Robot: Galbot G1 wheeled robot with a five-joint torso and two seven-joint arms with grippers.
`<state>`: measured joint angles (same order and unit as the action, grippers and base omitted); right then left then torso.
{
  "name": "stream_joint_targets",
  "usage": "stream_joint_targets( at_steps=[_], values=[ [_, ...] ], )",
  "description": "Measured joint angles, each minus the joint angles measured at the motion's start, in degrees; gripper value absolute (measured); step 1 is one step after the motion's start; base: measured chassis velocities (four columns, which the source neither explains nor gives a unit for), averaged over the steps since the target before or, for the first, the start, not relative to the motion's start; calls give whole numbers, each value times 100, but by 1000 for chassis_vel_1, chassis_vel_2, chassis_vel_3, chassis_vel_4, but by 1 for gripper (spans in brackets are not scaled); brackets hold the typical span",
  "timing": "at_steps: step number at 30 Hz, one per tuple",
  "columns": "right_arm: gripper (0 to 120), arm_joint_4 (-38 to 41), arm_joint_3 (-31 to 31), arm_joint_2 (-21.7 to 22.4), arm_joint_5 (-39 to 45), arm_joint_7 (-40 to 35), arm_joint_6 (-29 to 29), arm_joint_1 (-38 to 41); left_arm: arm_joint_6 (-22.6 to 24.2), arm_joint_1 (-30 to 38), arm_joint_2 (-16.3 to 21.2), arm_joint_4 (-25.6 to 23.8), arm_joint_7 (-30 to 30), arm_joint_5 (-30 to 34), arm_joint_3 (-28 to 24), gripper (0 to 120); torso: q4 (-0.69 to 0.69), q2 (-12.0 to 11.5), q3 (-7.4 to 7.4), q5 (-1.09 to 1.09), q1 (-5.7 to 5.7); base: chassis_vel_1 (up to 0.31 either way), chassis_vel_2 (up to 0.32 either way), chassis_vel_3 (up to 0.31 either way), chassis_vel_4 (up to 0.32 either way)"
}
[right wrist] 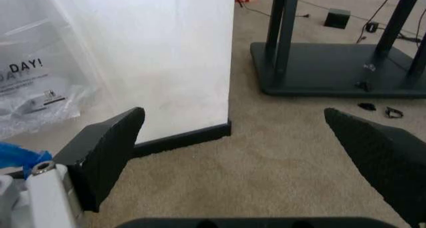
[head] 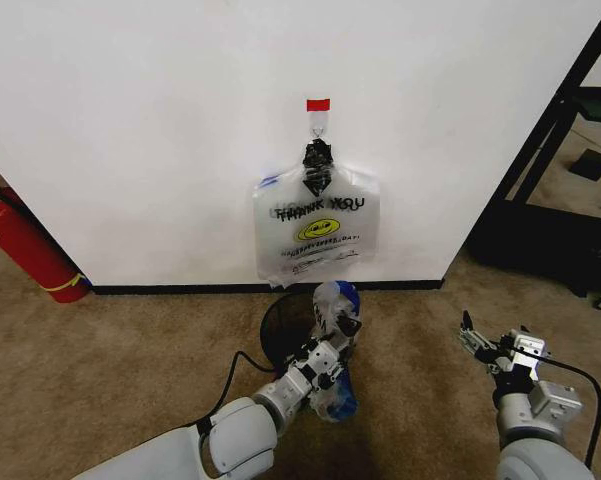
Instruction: Pick up the garbage bag from the wall and place it over the trash bin.
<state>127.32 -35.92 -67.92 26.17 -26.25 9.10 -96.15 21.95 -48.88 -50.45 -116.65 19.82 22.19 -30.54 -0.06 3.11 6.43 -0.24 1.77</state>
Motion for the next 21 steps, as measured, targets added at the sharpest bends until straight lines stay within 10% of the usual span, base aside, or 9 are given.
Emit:
stream_joint_targets(
  at_steps=[21],
  values=[
    [100, 70, 251, 4, 129, 197, 154, -163, -355, -596, -34, -52, 152, -102, 533, 0, -1, 0, 0, 0, 0, 0, 0, 0, 0]
  ],
)
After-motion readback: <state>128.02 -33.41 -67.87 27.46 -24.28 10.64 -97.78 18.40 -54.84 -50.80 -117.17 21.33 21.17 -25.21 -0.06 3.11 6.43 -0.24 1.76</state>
